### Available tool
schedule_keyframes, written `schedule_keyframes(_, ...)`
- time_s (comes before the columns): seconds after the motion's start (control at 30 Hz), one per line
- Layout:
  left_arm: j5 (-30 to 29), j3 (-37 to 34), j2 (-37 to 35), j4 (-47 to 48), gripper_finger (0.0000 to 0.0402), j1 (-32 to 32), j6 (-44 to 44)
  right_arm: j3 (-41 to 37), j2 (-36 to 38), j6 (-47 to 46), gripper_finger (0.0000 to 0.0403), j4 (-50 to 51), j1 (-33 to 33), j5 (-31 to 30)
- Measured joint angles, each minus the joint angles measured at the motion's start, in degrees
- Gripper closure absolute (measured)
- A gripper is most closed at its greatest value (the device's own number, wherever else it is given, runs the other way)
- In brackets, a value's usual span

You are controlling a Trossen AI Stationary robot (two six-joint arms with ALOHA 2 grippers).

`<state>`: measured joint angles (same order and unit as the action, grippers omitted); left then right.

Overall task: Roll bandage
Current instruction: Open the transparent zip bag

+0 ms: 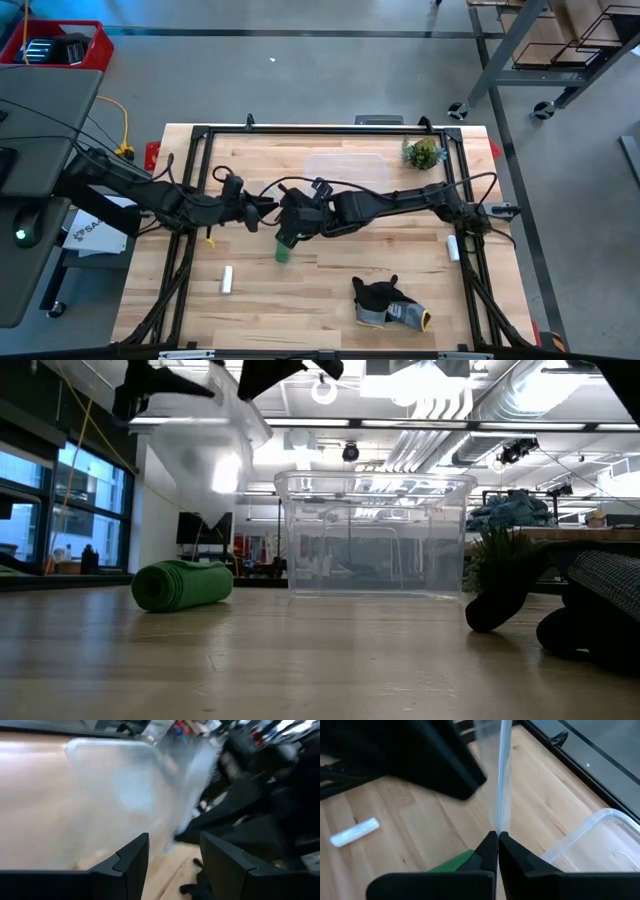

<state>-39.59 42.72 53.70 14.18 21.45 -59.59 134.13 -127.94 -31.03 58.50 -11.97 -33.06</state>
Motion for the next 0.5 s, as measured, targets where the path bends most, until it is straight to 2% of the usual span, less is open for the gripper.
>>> schedule_keyframes(0.17,0.0,0.0,2.6,-3.5,0.0229,0.0,-1.4,0.0,0.0,0.5,0.0403,-0.5,0.0,0.0)
schedule_keyframes(0.3,-2.6,0.0,3.0,-6.2,0.0229,0.0,-1.4,0.0,0.0,0.0,0.0403,-0.5,0.0,-0.1)
schedule_keyframes(0.5,-3.9,0.0,3.0,-1.9,0.0229,-0.2,-6.4,0.0,0.0,0.1,0.0403,-0.5,0.0,-1.0)
